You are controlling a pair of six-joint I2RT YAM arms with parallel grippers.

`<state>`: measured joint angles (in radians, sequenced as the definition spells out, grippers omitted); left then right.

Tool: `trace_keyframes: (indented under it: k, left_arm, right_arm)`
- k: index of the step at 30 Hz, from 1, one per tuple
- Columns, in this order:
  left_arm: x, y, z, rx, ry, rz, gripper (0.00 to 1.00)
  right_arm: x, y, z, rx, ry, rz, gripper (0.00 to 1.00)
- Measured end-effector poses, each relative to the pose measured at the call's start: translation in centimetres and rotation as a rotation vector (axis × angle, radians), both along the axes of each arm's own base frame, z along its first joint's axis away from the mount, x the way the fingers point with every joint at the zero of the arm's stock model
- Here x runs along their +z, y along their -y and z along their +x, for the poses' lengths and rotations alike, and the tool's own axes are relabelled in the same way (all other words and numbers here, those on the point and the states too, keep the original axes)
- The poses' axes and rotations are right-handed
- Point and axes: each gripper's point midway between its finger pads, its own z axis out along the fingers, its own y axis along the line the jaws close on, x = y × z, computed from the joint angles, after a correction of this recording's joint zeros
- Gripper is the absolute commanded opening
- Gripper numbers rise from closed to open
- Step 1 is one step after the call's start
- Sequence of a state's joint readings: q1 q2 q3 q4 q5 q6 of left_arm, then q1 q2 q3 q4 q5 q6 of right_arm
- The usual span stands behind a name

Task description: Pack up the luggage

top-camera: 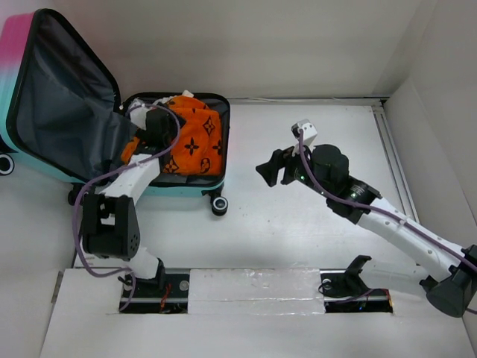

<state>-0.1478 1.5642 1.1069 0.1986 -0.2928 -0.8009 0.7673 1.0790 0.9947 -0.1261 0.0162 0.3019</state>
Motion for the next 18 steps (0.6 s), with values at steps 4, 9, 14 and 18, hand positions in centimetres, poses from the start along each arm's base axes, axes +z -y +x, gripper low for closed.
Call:
trace_keyframes:
  k: [4, 9, 14, 18]
  left_arm:
    - [-2.0, -5.0, -2.1, 0.106, -0.06, -0.028, 0.88]
    - [-3.4, -7.2, -3.1, 0.15, -0.117, -0.034, 0.9]
    - [0.4, -4.3, -4.2, 0.081, -0.045, -0.018, 0.91]
    - [9.2, -0.7, -7.1, -0.011, 0.188, 0.004, 0.9]
  right_arm:
    - [1.1, -0.5, 0.5, 0.0, 0.019, 0.012, 0.81]
    - [1.1, -1.3, 1.0, 0.004, 0.021, 0.004, 0.81]
    - [-0.6, -2.7, 3.0, -0.015, -0.005, -0.042, 0.53]
    - [-3.8, -5.1, 6.5, -0.056, -0.054, -0.115, 0.21]
